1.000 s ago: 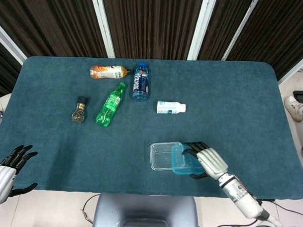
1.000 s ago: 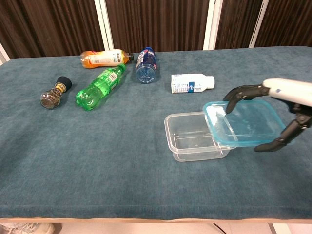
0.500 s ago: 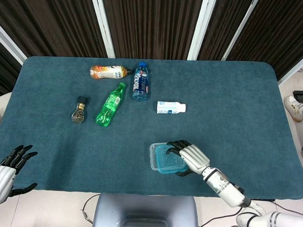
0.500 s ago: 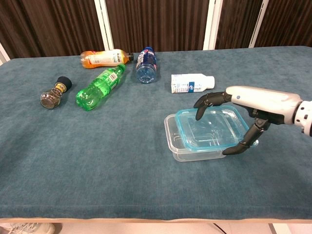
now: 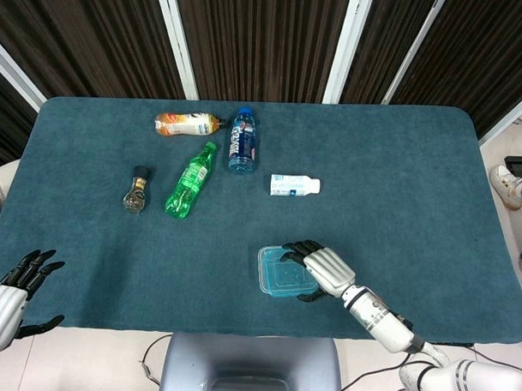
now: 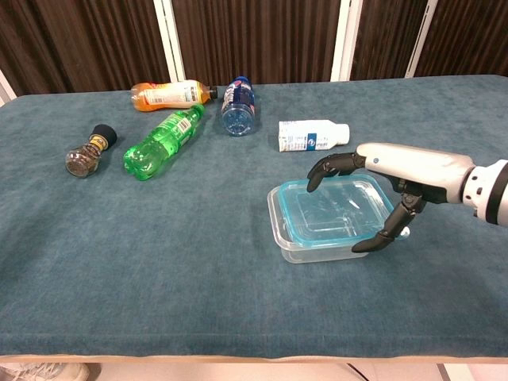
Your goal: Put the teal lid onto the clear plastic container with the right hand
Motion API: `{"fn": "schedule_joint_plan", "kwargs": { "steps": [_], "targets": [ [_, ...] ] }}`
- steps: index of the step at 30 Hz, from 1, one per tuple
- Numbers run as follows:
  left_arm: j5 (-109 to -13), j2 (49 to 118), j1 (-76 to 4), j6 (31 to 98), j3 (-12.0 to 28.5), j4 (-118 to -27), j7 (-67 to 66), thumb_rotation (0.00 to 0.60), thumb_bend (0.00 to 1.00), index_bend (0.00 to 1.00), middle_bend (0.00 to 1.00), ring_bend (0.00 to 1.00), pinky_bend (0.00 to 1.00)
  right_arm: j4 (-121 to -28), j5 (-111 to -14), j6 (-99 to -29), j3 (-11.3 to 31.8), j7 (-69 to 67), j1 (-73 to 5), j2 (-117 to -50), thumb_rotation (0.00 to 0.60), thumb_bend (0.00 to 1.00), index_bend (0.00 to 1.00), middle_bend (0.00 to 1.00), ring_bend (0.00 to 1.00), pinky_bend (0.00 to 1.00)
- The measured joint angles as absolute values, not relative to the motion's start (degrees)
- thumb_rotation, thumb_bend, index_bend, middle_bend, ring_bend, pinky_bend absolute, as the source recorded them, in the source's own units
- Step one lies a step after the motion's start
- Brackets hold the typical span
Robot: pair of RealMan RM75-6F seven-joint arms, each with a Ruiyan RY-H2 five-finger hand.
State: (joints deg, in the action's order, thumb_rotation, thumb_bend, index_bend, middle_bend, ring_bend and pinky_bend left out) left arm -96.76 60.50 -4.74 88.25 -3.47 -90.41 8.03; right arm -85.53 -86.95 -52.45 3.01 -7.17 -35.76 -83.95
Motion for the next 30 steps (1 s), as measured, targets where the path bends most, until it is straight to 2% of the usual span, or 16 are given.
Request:
{"fn": "schedule_joint_plan", "kwargs": {
  "steps": [9, 25, 30],
  "targets": [
    [-96.76, 60.4, -4.76, 88.22, -3.49, -90.35, 8.4, 0.6, 0.44, 0.21, 0.09, 0.05, 0.26, -84.99, -86.4, -52.36, 2.68, -7.55, -36.24, -84.18, 0.6, 0.74, 0.29, 0.39, 0.37, 0.54],
    [-96.62, 60.3, -4.98, 87.72, -3.52, -90.37, 8.6, 0.6, 0.45, 0.21, 0.09, 0.05, 0.27, -83.05, -84.8, -51.61, 3.11, -8.06, -37.43, -85.95, 0.6, 0.74, 0.25, 0.33, 0.32, 0.5],
    [-96.75, 60.27, -4.94, 87.85, -3.57, -90.34, 8.72, 0.6, 0.44, 0.21, 0.09, 0.05, 0.27, -82.7, -84.58, -51.35, 3.08, -8.1, -37.77, -86.44, 0.6, 0.7, 0.24, 0.32, 0.3, 0.5]
  ]
}}
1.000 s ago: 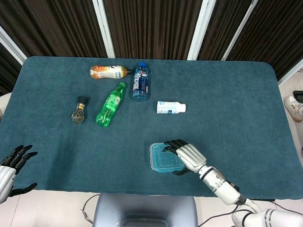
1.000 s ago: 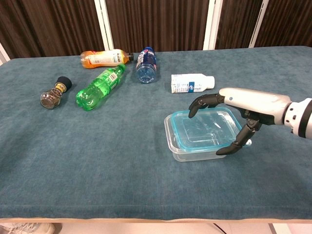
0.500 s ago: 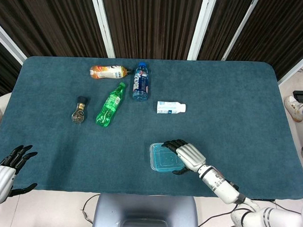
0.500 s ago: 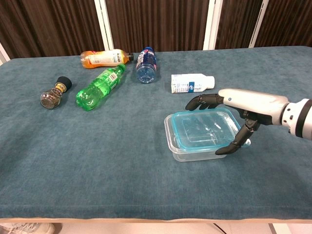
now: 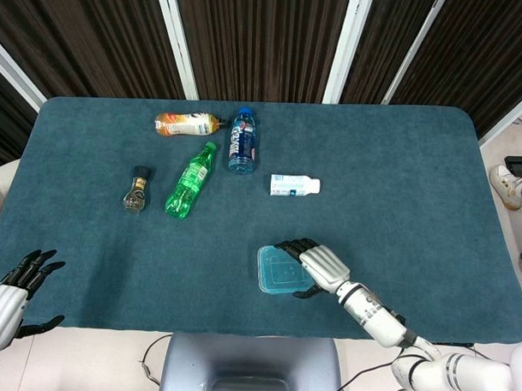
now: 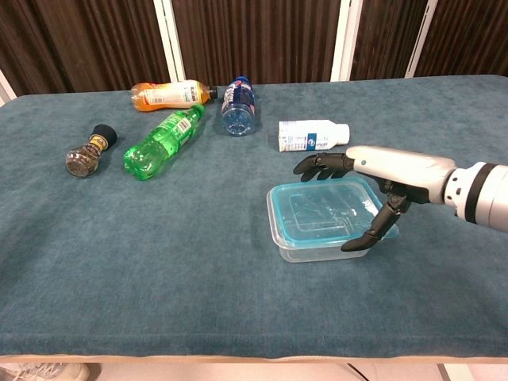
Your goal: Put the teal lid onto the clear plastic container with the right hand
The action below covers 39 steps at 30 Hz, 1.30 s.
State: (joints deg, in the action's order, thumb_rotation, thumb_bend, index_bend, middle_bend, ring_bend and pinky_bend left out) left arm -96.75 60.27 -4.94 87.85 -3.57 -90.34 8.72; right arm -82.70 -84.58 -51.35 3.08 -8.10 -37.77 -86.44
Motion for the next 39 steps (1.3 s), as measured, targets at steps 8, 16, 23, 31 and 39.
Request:
{"fn": "schedule_joint_plan", "kwargs": {
  "steps": [8, 16, 23, 31, 39],
  "targets": [
    [-96.9, 60.24, -4.93, 87.95, -3.63, -90.26, 8.85, 0.6, 0.45, 0.21, 0.09, 0.06, 0.26, -82.54, -84.24, -51.17, 2.82, -8.05, -37.95, -86.57, 0.6, 0.65, 0.2, 0.24, 0.21, 0.41],
    [-97.02, 60.21, -4.92, 88.03, -3.69, -90.21, 9.01, 0.6, 0.45, 0.21, 0.09, 0.05, 0.27, -82.25, -83.92, -50.99, 2.63, -8.17, -38.07, -86.72, 0.6, 0.57, 0.13, 0.13, 0.11, 0.32],
    [-97.11, 60.22, -4.91, 88.1, -3.72, -90.16, 9.06, 0.6, 0.45, 0.21, 0.09, 0.05, 0.26, -82.24, -84.03, -50.97, 2.3, -8.9, -38.06, -86.51, 0.6, 0.54, 0.08, 0.07, 0.04, 0.26],
    [-97.13, 60.19, -4.89, 88.13, -3.73, -90.2, 9.07, 0.6, 0.45, 0.21, 0.09, 0.06, 0.27, -82.92, -83.68, -50.75, 2.19, -9.02, -38.07, -85.61, 0.6, 0.5, 0.02, 0.01, 0.0, 0.19],
    [-97.2, 60.18, -4.88, 88.24, -3.74, -90.2, 9.14, 0.6, 0.45, 0.21, 0.09, 0.06, 0.27, -83.6, -83.35, -50.94, 2.2, -8.62, -37.96, -85.04, 0.6, 0.47, 0.0, 0.0, 0.0, 0.16]
  ]
}}
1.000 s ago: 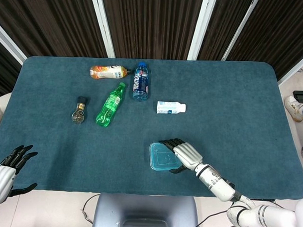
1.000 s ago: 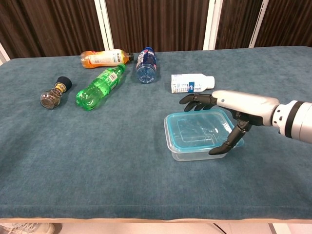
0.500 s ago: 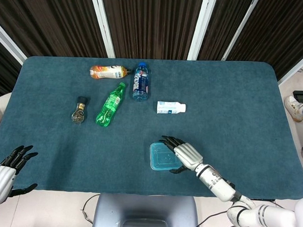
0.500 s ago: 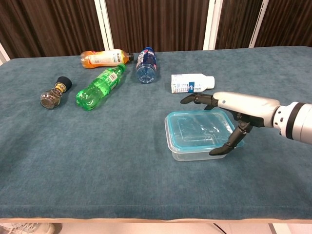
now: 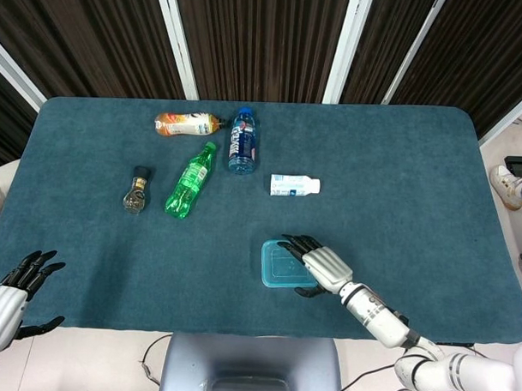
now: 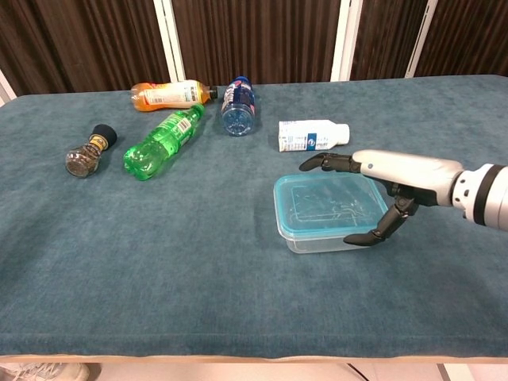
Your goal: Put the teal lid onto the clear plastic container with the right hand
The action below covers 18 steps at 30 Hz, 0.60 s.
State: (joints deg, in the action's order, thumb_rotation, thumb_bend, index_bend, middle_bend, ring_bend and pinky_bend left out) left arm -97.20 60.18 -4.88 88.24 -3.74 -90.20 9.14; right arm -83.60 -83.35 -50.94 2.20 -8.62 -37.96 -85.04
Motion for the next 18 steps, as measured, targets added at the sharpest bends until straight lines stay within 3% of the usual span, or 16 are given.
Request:
{"fn": "schedule_joint_plan", "kwargs": {
  "steps": [18],
  "targets": [
    [-96.9, 60.25, -4.82, 88.36, -3.56, -90.07, 9.47, 0.6, 0.45, 0.21, 0.09, 0.06, 0.27, -87.77, -82.05, -50.15, 1.37, -6.48, -37.34, -80.85, 0.6, 0.38, 0.0, 0.0, 0.0, 0.02]
  ]
}}
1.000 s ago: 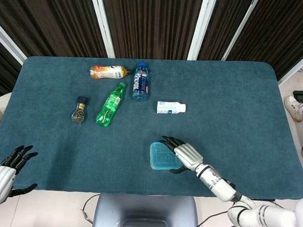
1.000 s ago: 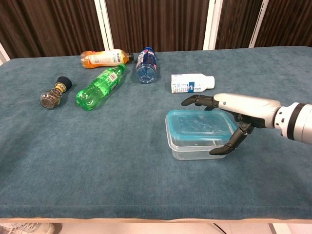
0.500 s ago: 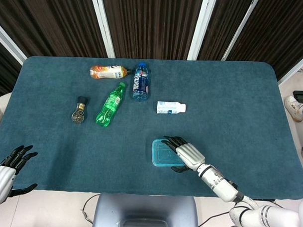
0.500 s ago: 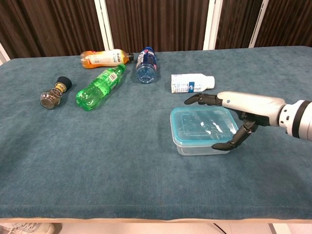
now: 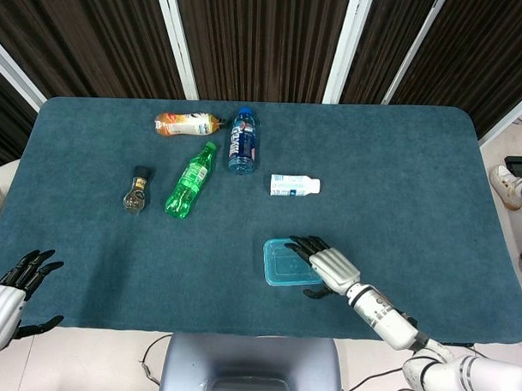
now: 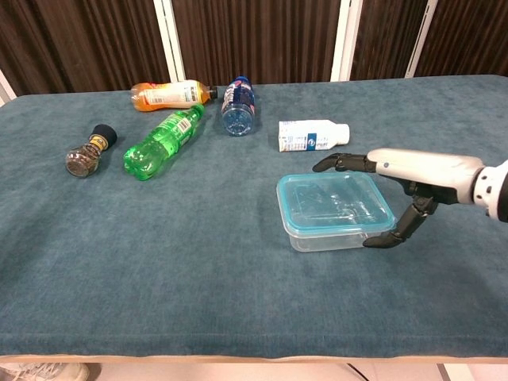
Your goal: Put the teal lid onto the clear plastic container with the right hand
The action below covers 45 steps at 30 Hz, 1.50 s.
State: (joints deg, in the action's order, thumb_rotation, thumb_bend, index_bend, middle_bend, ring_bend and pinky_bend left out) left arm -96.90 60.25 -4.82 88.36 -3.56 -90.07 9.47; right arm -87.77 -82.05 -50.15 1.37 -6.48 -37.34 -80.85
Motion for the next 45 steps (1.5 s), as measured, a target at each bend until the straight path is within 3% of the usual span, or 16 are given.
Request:
{"fn": "schedule_joint_plan", "kwargs": {
  "steps": [5, 7, 9, 15, 21, 28, 45],
  "targets": [
    [-96.89, 60.23, -4.82, 88.39, -3.55, -90.12, 9.42, 0.6, 0.45, 0.21, 0.09, 0.06, 0.27, -93.7, -82.83, -51.21, 0.72, -5.27, -36.63, -77.18, 0.6, 0.38, 0.01, 0.0, 0.0, 0.04],
    [-96.85, 60.24, -4.87, 88.24, -3.54, -90.15, 9.37, 0.6, 0.45, 0.21, 0.09, 0.06, 0.27, -96.47, -83.1, -52.44, 0.75, -4.47, -36.12, -76.02, 0.6, 0.39, 0.07, 0.03, 0.01, 0.13],
    [-96.84, 60.22, -4.92, 88.11, -3.55, -90.21, 9.27, 0.6, 0.44, 0.21, 0.09, 0.06, 0.27, -97.79, -83.25, -54.32, 1.05, -3.22, -35.57, -75.84, 0.6, 0.43, 0.26, 0.16, 0.13, 0.29],
    [-96.9, 60.2, -4.95, 88.03, -3.6, -90.26, 9.18, 0.6, 0.45, 0.21, 0.09, 0.07, 0.27, -97.87, -82.8, -58.58, 2.5, 3.34, -34.35, -77.74, 0.6, 0.48, 0.49, 0.33, 0.32, 0.45],
    [-96.89, 60.15, -4.95, 88.04, -3.61, -90.25, 9.29, 0.6, 0.45, 0.21, 0.09, 0.06, 0.27, -94.64, -79.88, -58.9, 4.29, 12.88, -35.11, -82.41, 0.6, 0.48, 0.52, 0.37, 0.4, 0.53],
    [-97.0, 60.1, -4.98, 87.95, -3.71, -90.29, 9.23, 0.6, 0.45, 0.21, 0.09, 0.07, 0.27, -88.4, -74.25, -58.02, 6.32, 21.67, -36.93, -89.95, 0.6, 0.48, 0.52, 0.37, 0.41, 0.54],
    [-97.18, 60.05, -4.86, 88.3, -3.75, -90.16, 9.56, 0.6, 0.45, 0.21, 0.09, 0.08, 0.27, -83.33, -75.42, -56.68, 5.56, 17.69, -37.65, -93.19, 0.6, 0.48, 0.52, 0.37, 0.41, 0.54]
  ]
}}
